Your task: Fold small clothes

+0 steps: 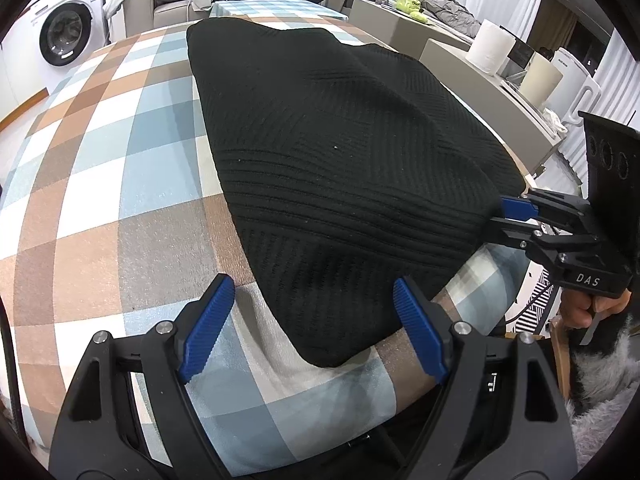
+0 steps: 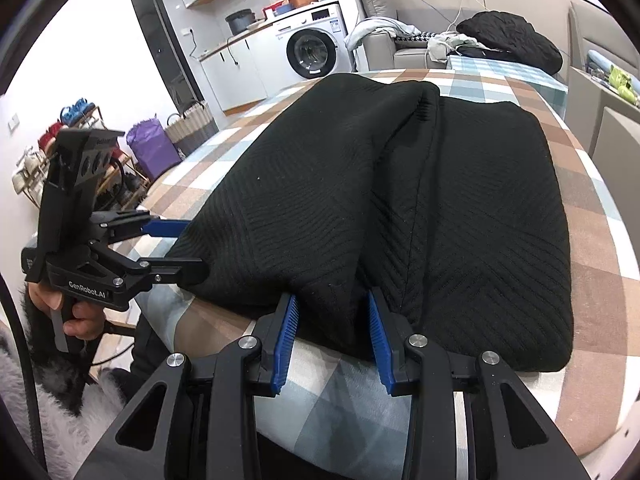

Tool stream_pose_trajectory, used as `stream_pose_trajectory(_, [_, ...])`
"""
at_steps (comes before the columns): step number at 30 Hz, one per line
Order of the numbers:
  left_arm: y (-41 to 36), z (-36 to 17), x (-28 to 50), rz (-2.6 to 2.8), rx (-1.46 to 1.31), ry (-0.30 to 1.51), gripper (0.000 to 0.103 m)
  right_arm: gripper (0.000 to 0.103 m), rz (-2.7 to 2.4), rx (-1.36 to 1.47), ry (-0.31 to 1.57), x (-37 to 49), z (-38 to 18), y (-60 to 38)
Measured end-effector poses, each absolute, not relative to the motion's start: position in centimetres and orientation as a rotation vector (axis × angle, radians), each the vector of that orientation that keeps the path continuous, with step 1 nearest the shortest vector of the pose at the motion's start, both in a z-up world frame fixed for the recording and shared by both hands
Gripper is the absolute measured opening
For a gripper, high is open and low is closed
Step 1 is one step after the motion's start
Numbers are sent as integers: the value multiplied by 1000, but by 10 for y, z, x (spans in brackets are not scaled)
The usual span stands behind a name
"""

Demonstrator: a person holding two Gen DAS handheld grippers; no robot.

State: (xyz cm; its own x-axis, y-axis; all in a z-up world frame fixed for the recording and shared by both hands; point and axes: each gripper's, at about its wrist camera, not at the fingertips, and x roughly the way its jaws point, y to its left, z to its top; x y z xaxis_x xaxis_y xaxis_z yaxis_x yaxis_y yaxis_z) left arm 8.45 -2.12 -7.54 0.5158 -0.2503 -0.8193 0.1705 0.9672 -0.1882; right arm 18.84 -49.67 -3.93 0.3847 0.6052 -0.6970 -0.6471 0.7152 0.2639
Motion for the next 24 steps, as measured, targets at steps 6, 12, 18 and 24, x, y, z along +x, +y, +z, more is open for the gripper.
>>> stream_pose_trajectory(6, [-19, -67, 80, -244, -95, 966, 80, 5, 844, -59, 859, 179, -25, -503])
stream_pose_trajectory(12, [-6, -63, 79, -233, -109, 942, 80, 17, 837, -35, 938, 187, -29, -511])
stream_pose_trajectory(18, [13, -63, 88, -224, -176, 919, 80, 35, 843, 126, 898, 214, -7, -514])
stream_pose_trajectory(24, [17, -61, 97, -222, -197, 917, 80, 36, 836, 124, 964, 245, -8, -491])
